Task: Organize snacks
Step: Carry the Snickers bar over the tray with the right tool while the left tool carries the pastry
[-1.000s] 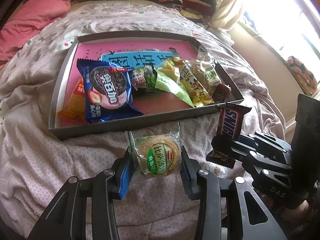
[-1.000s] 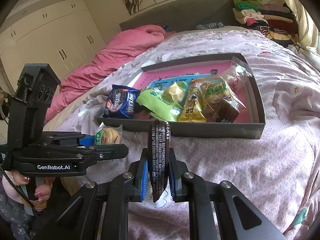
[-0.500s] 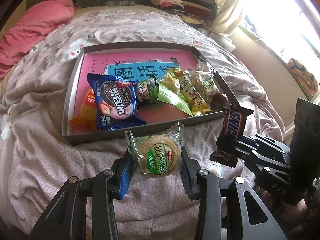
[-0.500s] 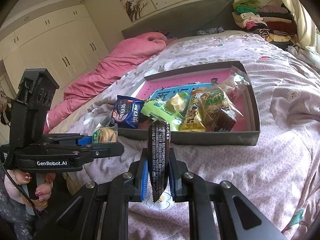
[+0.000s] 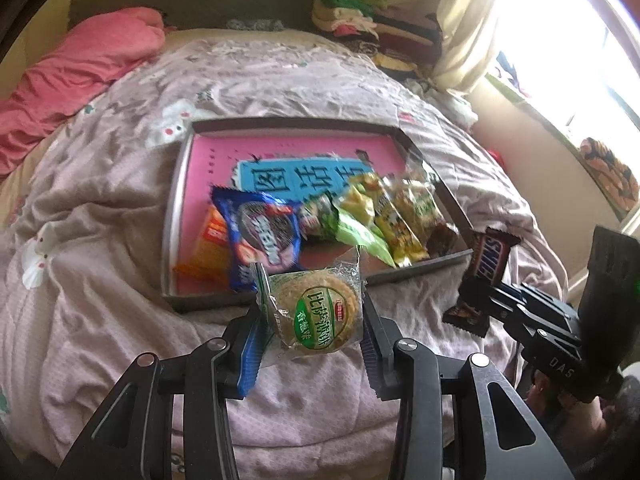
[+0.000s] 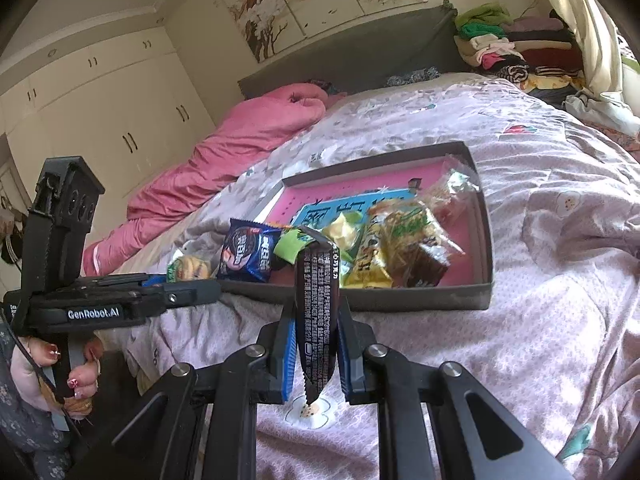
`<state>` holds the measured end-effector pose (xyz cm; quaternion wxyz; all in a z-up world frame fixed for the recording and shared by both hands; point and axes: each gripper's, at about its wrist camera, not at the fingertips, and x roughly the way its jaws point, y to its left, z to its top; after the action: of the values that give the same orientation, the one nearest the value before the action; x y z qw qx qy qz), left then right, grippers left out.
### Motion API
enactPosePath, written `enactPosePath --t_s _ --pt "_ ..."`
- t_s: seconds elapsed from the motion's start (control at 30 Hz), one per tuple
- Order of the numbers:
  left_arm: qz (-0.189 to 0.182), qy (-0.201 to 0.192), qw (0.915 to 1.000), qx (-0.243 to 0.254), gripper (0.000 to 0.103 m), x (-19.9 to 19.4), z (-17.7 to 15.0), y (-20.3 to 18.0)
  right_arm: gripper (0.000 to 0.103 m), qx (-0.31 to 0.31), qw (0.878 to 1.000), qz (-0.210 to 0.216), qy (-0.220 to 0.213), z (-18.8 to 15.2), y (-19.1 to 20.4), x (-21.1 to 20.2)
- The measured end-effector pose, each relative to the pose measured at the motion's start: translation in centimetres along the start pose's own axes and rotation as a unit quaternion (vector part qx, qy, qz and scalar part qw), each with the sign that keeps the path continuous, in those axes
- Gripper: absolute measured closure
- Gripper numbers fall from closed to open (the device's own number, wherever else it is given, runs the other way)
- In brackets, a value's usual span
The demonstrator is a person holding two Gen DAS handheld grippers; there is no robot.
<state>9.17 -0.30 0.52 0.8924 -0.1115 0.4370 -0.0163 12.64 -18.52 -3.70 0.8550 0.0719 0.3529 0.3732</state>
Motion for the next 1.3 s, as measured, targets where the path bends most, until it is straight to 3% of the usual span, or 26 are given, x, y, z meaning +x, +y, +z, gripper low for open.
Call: enactPosePath --t_s 0.6,0.97,1.3 --pt "0.054 -0.059 0.9952 -0.056 0.059 -2.1 2.1 5.8 0.085 0.021 0.999 -0.021 -0.041 1.3 -1.7 -1.6" --pt "0.085 -0.054 0.9938 -0.047 0.059 0.8 2.3 6.6 0.085 0.036 0.997 -0.035 -0.055 2.1 -2.8 -1.9" --pt "0.082 -0.04 0.995 -0.04 0.059 2.9 2.2 6.3 0.085 0.042 0.995 -0.058 -0.069 3.1 -4.1 -1.8"
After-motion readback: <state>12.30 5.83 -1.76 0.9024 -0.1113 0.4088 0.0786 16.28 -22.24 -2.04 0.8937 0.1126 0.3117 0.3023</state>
